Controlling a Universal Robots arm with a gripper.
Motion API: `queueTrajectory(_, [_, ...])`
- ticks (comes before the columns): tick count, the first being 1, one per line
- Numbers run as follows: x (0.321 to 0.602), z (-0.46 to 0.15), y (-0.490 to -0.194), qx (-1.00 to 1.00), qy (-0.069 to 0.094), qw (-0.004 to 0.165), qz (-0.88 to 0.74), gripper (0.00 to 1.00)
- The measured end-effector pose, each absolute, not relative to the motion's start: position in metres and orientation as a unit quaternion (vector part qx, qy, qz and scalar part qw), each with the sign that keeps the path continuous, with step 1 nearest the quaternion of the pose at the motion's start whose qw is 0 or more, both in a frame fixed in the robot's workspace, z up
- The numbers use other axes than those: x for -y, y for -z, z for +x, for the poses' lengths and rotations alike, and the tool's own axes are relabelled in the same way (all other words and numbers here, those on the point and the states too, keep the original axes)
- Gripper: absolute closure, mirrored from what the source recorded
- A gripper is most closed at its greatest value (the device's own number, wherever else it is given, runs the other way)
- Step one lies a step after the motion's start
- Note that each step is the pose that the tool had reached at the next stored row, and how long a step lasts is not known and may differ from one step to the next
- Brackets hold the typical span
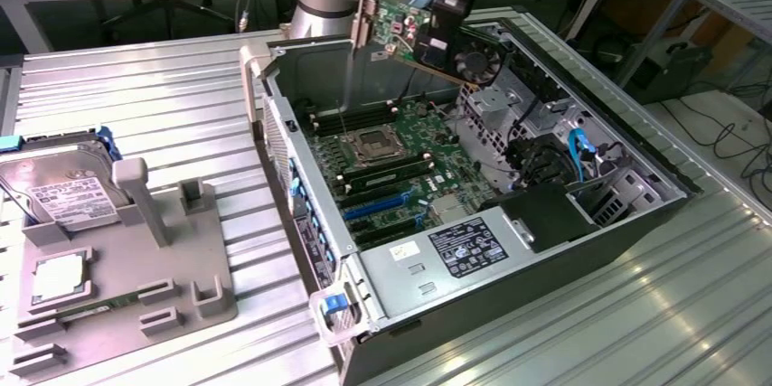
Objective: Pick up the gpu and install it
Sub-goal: 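Insert the gpu into the slot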
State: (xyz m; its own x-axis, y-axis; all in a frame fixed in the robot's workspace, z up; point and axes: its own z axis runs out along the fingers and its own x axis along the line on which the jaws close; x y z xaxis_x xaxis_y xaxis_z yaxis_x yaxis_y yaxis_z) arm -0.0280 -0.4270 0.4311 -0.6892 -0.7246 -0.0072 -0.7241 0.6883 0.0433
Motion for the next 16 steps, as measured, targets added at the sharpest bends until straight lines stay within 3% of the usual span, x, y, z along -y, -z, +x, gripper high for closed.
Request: queueTrajectory(16, [0.4284, -0.0280, -0.4310, 0.898, 0.021, 0.006, 0.440, 0.72])
